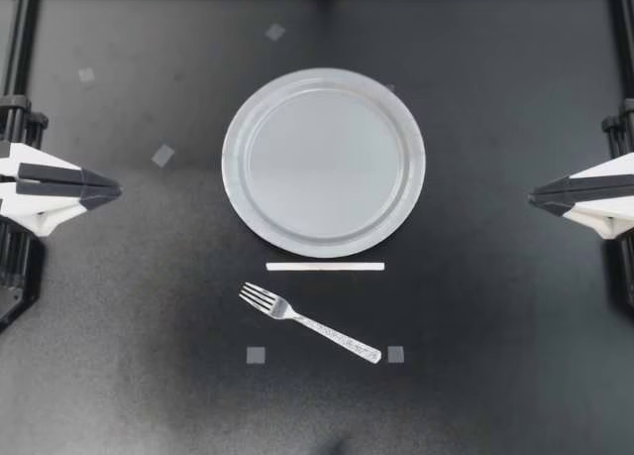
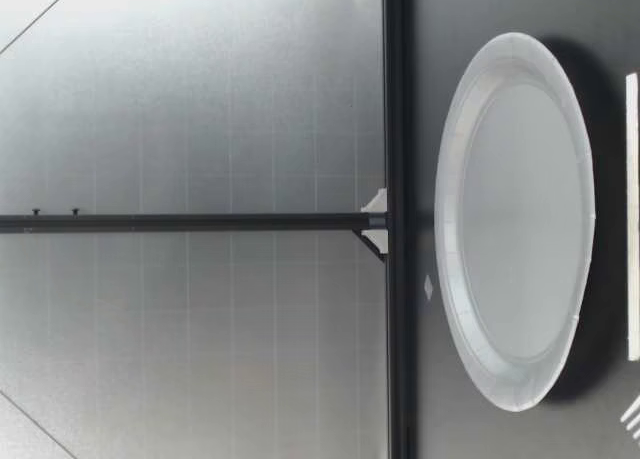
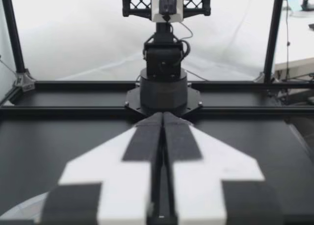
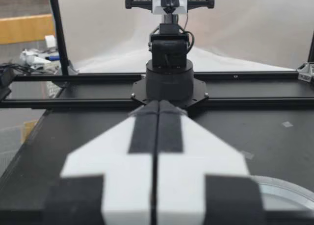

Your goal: Pick up the fork and place it on the plate.

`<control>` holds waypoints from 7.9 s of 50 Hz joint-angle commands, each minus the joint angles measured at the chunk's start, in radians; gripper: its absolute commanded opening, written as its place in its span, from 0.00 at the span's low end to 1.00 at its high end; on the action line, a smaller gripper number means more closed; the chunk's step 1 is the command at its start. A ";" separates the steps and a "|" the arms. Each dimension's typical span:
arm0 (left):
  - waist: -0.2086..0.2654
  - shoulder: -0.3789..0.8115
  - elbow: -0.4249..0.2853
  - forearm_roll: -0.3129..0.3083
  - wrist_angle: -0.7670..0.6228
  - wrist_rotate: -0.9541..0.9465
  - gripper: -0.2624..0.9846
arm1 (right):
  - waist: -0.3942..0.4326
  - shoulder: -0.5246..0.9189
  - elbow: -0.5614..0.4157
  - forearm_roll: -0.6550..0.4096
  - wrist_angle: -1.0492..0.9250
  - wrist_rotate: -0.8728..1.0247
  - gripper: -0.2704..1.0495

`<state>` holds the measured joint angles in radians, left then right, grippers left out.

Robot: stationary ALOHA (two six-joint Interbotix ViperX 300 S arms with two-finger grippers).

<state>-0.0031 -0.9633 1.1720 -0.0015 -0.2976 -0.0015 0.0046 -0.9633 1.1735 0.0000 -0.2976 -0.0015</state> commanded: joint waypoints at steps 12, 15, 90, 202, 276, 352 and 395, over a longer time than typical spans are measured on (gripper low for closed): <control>-0.011 -0.008 0.003 -0.057 -0.012 -0.046 0.16 | 0.002 0.034 -0.029 0.110 -0.002 0.038 0.13; -0.011 -0.008 -0.011 -0.057 -0.011 -0.046 0.16 | 0.002 0.064 -0.114 0.155 0.046 0.055 0.13; -0.011 -0.028 0.031 -0.057 0.014 0.020 0.85 | 0.092 1.302 -1.045 0.075 1.008 0.454 0.64; -0.011 -0.063 0.178 -0.052 -0.115 0.015 0.85 | 0.114 1.089 -1.331 -0.449 1.009 0.502 0.18; -0.069 0.253 -0.044 -0.049 -0.419 0.061 0.82 | -0.044 1.046 -1.131 -0.583 -0.072 0.362 0.18; 0.037 0.041 -0.258 -0.075 0.667 -0.133 0.22 | -0.046 0.699 -0.466 -0.144 0.041 0.407 0.74; 0.135 0.443 0.009 -0.046 0.529 -0.433 0.22 | -0.002 0.726 -0.298 -0.046 -0.035 0.408 0.74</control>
<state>0.1289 -0.5446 1.2042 -0.0522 0.2332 -0.4418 -0.0031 -0.2270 0.8836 -0.0506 -0.3206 0.4065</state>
